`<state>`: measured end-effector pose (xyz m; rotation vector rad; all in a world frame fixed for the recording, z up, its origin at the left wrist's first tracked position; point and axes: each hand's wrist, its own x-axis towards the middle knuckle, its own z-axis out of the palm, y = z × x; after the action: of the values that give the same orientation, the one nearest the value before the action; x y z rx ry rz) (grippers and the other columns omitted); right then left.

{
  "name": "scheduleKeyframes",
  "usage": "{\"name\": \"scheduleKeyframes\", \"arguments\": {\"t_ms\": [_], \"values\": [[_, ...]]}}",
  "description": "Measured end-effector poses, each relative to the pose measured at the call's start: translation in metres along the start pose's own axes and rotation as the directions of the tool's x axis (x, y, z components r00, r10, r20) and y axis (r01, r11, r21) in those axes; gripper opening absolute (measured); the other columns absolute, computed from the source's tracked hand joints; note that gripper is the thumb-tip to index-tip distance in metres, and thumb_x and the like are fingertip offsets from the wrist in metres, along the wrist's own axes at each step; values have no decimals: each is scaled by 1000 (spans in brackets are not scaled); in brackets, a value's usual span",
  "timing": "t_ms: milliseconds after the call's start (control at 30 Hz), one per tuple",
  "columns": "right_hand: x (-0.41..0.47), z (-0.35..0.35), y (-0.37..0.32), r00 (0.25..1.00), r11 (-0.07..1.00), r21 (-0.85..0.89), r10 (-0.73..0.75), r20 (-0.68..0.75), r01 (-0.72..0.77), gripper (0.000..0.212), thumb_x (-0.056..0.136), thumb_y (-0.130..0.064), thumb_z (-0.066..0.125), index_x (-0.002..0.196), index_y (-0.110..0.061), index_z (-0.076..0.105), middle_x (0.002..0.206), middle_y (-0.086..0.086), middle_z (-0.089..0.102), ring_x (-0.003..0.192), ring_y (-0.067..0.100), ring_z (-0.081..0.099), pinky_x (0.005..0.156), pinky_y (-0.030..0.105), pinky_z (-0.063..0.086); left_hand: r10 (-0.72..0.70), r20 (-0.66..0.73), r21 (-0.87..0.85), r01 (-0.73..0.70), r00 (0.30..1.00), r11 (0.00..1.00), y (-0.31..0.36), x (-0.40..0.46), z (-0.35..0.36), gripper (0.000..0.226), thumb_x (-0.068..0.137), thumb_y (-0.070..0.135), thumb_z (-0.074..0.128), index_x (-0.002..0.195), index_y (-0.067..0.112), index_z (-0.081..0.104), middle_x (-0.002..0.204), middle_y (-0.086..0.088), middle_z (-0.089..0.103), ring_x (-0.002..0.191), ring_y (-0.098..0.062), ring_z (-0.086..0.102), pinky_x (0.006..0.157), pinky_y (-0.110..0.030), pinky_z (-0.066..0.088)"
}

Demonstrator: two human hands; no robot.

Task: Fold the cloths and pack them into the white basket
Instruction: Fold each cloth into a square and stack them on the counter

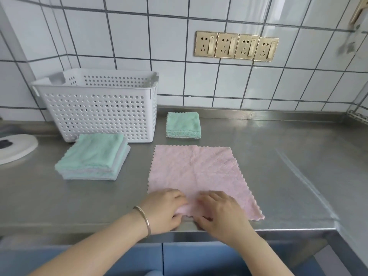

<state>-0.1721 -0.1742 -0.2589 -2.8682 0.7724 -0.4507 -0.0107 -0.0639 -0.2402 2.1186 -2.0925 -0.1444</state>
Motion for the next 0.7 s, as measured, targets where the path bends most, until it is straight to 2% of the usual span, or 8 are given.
{"name": "scheduleKeyframes", "arguments": {"t_ms": [133, 200, 300, 400, 500, 567, 633, 700], "values": [[-2, 7, -12, 997, 997, -30, 67, 45, -66, 23, 65, -35, 56, 81, -24, 67, 81, -10, 68, 75, 16, 67, 57, 28, 53, -70, 10, 38, 69, 998, 997, -6, -1, 7, 61, 80, -5, 41, 137, 19, 42, 142, 1, 42, 125, -20, 46, 101, -29, 41], [-3, 3, -11, 991, 992, -49, 120, 67, -117, 32, 62, -13, 57, 92, -20, 66, 89, -6, 67, 84, 21, 66, 58, 27, 45, -101, -22, 13, 102, 995, 995, -17, -5, 5, 60, 81, -10, 39, 135, 16, 45, 143, 2, 42, 126, -19, 45, 104, -26, 37], [-4, -6, 1, 986, 985, -64, 164, 25, -162, 57, 74, 3, 45, 125, -23, 50, 122, -7, 56, 114, 19, 52, 71, 25, 36, -205, -109, -103, 194, 973, 975, -31, -11, 2, 38, 84, -4, 40, 110, 8, 65, 119, -2, 62, 109, -20, 57, 94, -29, 43], [-3, -18, 15, 968, 969, -37, 248, 37, -246, 63, 78, 3, 42, 130, -32, 45, 126, -13, 54, 113, 16, 51, 71, 23, 38, -311, -175, -263, 260, 934, 929, -40, -21, -3, 27, 83, 0, 48, 89, 12, 72, 91, 8, 70, 85, -12, 65, 77, -26, 48], [-12, -25, 34, 947, 953, 7, 302, 108, -304, 61, 76, 4, 42, 123, -32, 55, 122, -10, 59, 110, 18, 54, 78, 26, 46, -377, -180, -439, 268, 909, 857, -49, -37, -8, 38, 82, 4, 58, 76, 41, 68, 68, 38, 63, 71, 14, 60, 63, -6, 43], [-21, -34, 48, 932, 938, 80, 323, 163, -339, 53, 77, 3, 44, 110, -33, 65, 115, -8, 64, 107, 17, 57, 85, 25, 47, -383, -138, -496, 271, 913, 825, -50, -48, -11, 47, 83, 10, 57, 67, 53, 63, 75, 40, 64, 75, 10, 62, 62, -6, 42], [-30, -49, 58, 922, 920, 145, 333, 196, -364, 37, 83, -2, 49, 79, -35, 66, 83, -7, 67, 77, 13, 58, 67, 18, 44, -387, -110, -517, 279, 916, 809, -49, -59, -17, 53, 86, 13, 55, 70, 63, 60, 87, 35, 65, 83, 3, 63, 70, -14, 46], [-38, -67, 63, 910, 901, 208, 326, 256, -381, 37, 87, -12, 56, 55, -30, 50, 53, -6, 49, 51, 8, 36, 49, 17, 32, -391, -78, -510, 300, 917, 806, -46, -68, -24, 49, 88, 15, 58, 71, 62, 61, 89, 32, 66, 84, -1, 63, 72, -16, 46]]}}
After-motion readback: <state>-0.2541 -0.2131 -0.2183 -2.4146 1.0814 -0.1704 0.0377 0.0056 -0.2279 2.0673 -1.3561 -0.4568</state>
